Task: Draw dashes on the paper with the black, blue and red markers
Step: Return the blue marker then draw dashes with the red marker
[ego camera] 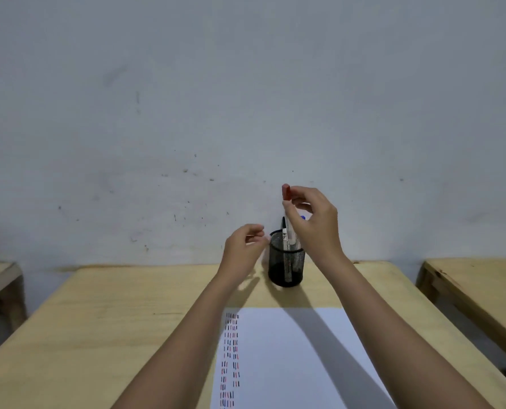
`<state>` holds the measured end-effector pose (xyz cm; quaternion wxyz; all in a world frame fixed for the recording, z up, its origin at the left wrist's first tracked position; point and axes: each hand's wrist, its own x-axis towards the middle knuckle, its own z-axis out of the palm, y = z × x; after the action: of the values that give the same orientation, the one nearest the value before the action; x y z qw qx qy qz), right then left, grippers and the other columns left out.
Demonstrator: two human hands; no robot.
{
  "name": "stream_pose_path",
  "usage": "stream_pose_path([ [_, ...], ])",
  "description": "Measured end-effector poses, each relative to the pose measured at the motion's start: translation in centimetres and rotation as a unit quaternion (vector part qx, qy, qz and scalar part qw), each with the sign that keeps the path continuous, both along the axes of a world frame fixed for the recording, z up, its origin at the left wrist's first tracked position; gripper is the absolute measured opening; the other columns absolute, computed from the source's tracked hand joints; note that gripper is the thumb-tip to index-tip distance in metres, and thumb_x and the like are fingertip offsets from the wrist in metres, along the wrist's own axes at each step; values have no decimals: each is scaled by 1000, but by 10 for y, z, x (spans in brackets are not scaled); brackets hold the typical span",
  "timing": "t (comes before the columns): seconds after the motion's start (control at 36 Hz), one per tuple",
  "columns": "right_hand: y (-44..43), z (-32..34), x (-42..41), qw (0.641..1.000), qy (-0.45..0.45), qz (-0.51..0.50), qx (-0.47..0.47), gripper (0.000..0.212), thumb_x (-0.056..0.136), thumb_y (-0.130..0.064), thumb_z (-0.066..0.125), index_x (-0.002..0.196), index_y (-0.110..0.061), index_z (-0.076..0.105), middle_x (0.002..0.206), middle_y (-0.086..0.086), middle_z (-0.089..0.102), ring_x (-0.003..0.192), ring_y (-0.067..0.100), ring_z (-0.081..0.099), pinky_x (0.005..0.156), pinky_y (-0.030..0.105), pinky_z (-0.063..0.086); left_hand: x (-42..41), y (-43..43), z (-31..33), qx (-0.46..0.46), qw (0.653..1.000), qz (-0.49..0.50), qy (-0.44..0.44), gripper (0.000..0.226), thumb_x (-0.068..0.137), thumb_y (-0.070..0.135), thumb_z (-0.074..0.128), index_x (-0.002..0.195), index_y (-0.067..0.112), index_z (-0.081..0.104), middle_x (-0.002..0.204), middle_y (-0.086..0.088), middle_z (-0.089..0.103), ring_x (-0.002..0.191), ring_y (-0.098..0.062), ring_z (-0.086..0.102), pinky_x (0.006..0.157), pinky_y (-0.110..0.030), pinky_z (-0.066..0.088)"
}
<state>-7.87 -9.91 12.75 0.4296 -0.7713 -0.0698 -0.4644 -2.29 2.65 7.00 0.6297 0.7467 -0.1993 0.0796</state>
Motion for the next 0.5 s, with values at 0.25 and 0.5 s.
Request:
stream_pose_path([
  [0.25,5,-7,-40,991,34,12,-127,13,86,-14,64,96,-10,71,85,5,63,77,13,56,77,25,48,-53,28,61,-72,995,-47,-59,6,87,23,63,85,24,69,82,-2,70,83,-15,66,89,-37,54],
  [0.5,4,-8,-65,971,107,20,-214,18,84,-7,62,100,-8,68,94,10,63,93,23,56,83,26,43,-77,32,58,9,996,-41,-75,12,80,20,71,84,9,74,78,-1,72,74,-8,66,76,-21,54],
])
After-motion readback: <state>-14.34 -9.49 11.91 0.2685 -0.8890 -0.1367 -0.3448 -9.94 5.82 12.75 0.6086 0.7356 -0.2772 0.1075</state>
